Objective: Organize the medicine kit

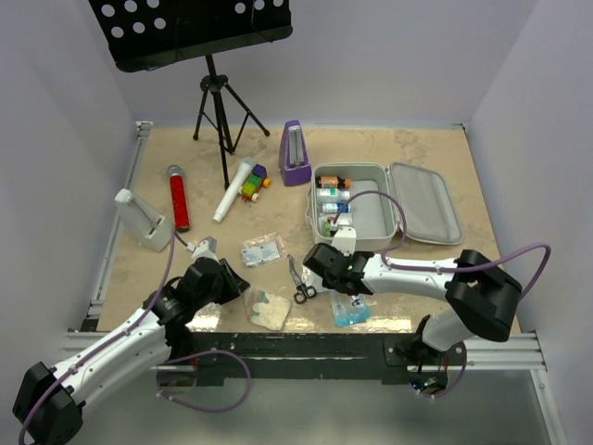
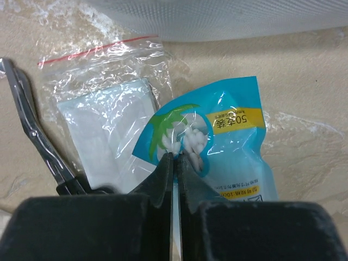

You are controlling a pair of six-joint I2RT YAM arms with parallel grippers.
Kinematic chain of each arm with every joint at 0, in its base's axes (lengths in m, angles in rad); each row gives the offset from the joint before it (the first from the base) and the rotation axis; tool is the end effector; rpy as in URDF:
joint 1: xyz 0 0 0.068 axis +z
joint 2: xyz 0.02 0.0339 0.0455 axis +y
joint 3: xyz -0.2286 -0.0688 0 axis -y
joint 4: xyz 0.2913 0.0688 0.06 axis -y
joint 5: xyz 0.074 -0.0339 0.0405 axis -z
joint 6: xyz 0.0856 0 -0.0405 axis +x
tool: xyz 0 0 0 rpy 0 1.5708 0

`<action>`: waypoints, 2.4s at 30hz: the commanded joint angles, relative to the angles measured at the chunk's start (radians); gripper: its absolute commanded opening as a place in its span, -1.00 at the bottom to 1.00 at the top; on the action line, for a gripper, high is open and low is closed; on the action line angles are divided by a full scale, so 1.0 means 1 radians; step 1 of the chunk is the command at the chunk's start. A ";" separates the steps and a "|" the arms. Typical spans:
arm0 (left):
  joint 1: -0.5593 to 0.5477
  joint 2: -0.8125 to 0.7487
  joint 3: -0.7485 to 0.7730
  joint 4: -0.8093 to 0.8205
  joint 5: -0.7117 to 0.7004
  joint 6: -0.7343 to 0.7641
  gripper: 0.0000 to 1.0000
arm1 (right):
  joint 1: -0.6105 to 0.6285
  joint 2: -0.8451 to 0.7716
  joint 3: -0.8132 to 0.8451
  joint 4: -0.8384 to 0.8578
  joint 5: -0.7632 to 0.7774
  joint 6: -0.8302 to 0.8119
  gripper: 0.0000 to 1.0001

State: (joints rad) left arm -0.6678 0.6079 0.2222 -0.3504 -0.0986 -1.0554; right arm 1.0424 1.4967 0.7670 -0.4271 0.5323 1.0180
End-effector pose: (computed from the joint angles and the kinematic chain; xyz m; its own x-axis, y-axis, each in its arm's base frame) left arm 0.1959 -0.1437 0.0832 -0.7462 -0.5143 -0.4228 -0.1832 0.7692 -0.6122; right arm 0.1987 0.2541 0.0567 -0.7881 0.1046 -0.6067 0.0561 0.9936 0.0984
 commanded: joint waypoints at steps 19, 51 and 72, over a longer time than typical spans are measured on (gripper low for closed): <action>0.004 -0.011 -0.014 0.031 0.036 0.000 -0.43 | -0.320 -0.155 0.460 -0.198 0.236 -0.355 -1.00; 0.004 0.105 0.017 0.071 -0.015 0.055 -0.42 | -0.548 0.199 0.559 0.119 0.114 -0.575 0.03; 0.005 0.139 0.025 0.083 -0.012 0.058 -0.43 | -0.608 0.387 0.387 0.238 0.049 -0.509 -0.83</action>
State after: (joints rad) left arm -0.6678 0.7567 0.2180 -0.2729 -0.0921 -1.0107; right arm 0.4637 1.8473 1.1187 -0.2310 0.5846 0.4866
